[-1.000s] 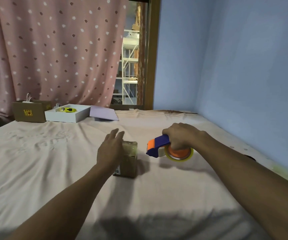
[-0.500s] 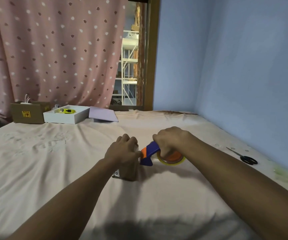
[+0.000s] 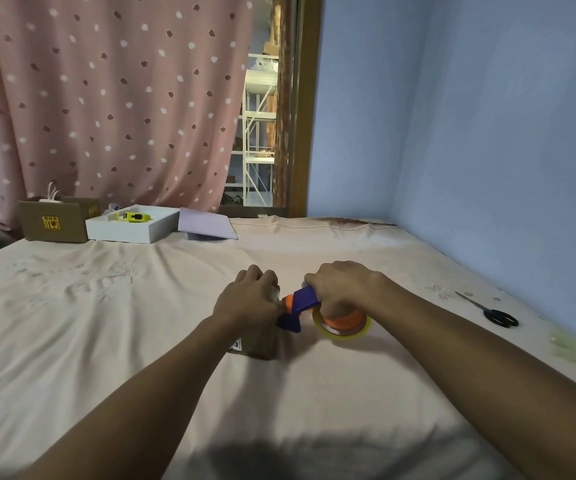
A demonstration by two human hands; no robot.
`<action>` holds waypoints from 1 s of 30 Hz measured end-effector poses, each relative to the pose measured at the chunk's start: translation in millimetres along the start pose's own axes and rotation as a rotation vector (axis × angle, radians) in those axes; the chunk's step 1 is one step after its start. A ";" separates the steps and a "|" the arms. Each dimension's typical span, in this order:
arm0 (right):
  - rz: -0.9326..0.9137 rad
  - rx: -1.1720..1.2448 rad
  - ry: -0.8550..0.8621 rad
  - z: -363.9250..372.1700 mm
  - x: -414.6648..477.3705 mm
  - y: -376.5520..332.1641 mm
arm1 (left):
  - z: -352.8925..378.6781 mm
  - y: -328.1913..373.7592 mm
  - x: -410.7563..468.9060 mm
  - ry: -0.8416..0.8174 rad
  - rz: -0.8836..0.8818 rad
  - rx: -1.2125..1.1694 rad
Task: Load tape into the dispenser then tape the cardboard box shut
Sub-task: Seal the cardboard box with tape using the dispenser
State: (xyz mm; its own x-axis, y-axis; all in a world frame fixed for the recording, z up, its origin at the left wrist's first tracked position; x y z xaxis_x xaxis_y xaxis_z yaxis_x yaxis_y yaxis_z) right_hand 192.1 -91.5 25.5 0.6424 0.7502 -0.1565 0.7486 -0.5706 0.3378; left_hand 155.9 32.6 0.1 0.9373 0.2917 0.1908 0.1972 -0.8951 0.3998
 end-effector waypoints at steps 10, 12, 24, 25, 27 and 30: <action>-0.040 -0.212 0.040 -25.2 0.7 -17.2 | 5.6 -2.6 9.7 -0.139 -0.091 0.018; -0.064 -0.278 0.008 -26.8 4.8 -26.9 | 2.9 -2.4 9.7 -0.105 -0.093 0.017; -0.003 -0.196 -0.063 -25.6 0.7 1.1 | 1.3 -12.8 8.1 -0.063 -0.128 -0.023; 0.018 -0.162 -0.050 -23.7 -0.5 7.7 | 2.7 -13.7 8.1 -0.084 -0.132 -0.021; 0.082 -0.035 -0.023 -16.9 -4.9 22.1 | 6.5 -13.4 9.6 -0.143 -0.136 -0.011; 0.188 0.195 -0.012 -1.1 -15.5 40.3 | 11.7 -15.7 12.8 -0.223 -0.206 0.039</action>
State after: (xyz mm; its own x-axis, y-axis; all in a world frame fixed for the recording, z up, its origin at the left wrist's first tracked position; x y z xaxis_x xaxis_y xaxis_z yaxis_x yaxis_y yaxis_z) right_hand 212.1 -125.8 42.6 0.7739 0.6220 -0.1191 0.6330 -0.7538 0.1765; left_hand 168.1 46.5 -14.3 0.9157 0.3907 -0.0940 0.3962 -0.8387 0.3737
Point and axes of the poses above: each hand's wrist, its own x-axis towards the middle knuckle, its own z-axis out of the palm, y = z × x, the point moved 10 cm from there along x, towards the middle knuckle, and after that the axes turned 9 degrees about -z, right-handed, at the moved point
